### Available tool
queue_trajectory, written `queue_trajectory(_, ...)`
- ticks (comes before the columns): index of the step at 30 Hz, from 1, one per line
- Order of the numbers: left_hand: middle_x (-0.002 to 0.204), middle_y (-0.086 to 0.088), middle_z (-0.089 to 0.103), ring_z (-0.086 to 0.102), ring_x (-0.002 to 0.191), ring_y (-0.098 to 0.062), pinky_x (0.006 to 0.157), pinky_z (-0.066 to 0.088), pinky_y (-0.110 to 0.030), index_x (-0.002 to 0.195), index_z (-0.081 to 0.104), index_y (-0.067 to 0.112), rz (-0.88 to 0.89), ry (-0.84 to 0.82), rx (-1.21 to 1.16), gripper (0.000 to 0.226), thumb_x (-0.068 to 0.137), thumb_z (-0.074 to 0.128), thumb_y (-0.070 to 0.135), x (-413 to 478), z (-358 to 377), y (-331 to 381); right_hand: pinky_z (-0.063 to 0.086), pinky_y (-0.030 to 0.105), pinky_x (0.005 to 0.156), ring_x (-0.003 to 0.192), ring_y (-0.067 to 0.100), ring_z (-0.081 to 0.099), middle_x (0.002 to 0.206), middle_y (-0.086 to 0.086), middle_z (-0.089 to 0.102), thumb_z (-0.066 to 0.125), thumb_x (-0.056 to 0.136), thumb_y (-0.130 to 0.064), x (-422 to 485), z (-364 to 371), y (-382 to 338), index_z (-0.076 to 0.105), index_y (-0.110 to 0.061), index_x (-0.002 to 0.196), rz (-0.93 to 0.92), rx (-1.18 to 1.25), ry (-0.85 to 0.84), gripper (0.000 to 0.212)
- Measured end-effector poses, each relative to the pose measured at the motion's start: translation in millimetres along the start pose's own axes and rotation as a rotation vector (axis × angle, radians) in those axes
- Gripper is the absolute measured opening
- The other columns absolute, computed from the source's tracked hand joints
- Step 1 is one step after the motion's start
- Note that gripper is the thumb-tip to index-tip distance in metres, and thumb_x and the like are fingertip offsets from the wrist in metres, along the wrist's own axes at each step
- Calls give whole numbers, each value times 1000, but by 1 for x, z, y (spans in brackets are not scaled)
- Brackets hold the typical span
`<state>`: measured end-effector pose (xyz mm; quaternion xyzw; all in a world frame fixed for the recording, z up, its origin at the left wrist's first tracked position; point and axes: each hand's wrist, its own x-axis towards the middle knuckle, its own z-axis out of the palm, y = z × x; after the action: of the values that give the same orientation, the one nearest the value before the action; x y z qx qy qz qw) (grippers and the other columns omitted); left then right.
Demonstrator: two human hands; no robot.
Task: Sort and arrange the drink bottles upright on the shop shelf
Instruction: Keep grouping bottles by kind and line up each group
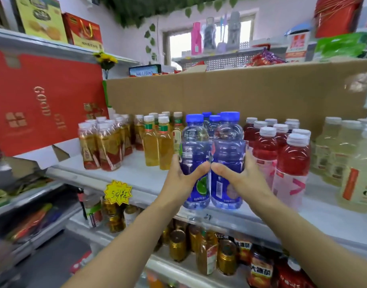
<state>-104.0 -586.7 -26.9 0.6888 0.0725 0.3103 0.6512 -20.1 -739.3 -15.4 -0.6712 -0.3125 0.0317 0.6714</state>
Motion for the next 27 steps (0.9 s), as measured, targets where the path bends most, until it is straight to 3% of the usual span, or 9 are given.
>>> queue_trajectory(4, 110, 17, 72, 70, 103, -6, 81, 58, -26, 125, 46, 33, 8, 39, 11, 69, 70, 87, 38, 49, -8, -32, 54, 18, 51, 79, -4, 69, 97, -13, 72, 88, 71, -30, 40, 16, 30, 51, -33, 112, 12, -9, 12, 55)
queue_trajectory(6, 110, 19, 71, 69, 103, -2, 80, 58, -25, 125, 43, 36, -7, 37, 9, 70, 71, 87, 34, 66, -8, -48, 53, 14, 61, 84, -8, 66, 104, -14, 70, 90, 70, -27, 56, 20, 46, 50, -33, 111, 10, -60, 21, 57)
queue_trajectory(8, 111, 19, 71, 69, 101, 0, 75, 58, -22, 122, 43, 40, -21, 21, 4, 70, 67, 87, 39, 80, -6, -60, 56, 21, 75, 87, -12, 64, 108, -15, 68, 90, 68, -29, 70, 21, 58, 50, -35, 110, 21, -84, 38, 58)
queue_trajectory(11, 112, 20, 70, 68, 103, 0, 74, 58, -21, 123, 42, 39, -22, 22, 14, 71, 66, 85, 43, 97, -4, -66, 56, 35, 90, 97, -3, 66, 113, -14, 67, 90, 68, -31, 89, 20, 69, 48, -31, 120, 41, -92, 35, 67)
queue_trajectory(16, 122, 21, 59, 60, 110, 1, 74, 55, -16, 130, 35, 37, -25, 17, 79, 75, 71, 81, 44, 108, -3, -64, 50, 29, 90, 109, 10, 63, 114, -13, 63, 88, 72, -27, 104, 24, 73, 43, -25, 124, 53, -159, 57, 69)
queue_trajectory(18, 124, 19, 57, 58, 115, -1, 89, 54, -25, 133, 33, 36, -14, 11, 153, 71, 80, 80, 32, 104, -3, -62, 51, 34, 94, 113, 12, 61, 121, -8, 62, 83, 77, -21, 101, 22, 71, 40, -22, 131, 63, -200, 21, 69)
queue_trajectory(21, 137, 10, 55, 55, 125, -10, 108, 46, -44, 143, 33, 34, 39, -2, 282, 72, 87, 76, 20, 83, -3, -55, 47, 30, 97, 115, 1, 56, 133, -9, 56, 76, 83, -15, 79, 13, 62, 38, -25, 142, 31, -235, 0, 71)
queue_trajectory(24, 140, 16, 51, 47, 131, -8, 110, 43, -42, 138, 35, 45, 150, 2, 407, 63, 89, 73, 30, 47, 0, -43, 39, 34, 109, 129, 2, 43, 147, -16, 42, 70, 89, -24, 46, 1, 48, 34, -31, 149, -17, -316, 9, 71)
queue_trajectory(27, 145, 16, 45, 40, 135, -7, 111, 38, -34, 146, 32, 37, 180, 4, 517, 64, 92, 67, 38, 15, 9, -34, 35, 27, 108, 128, 1, 41, 137, -18, 42, 67, 93, -26, 12, -10, 33, 42, -26, 145, -141, -433, 22, 58)
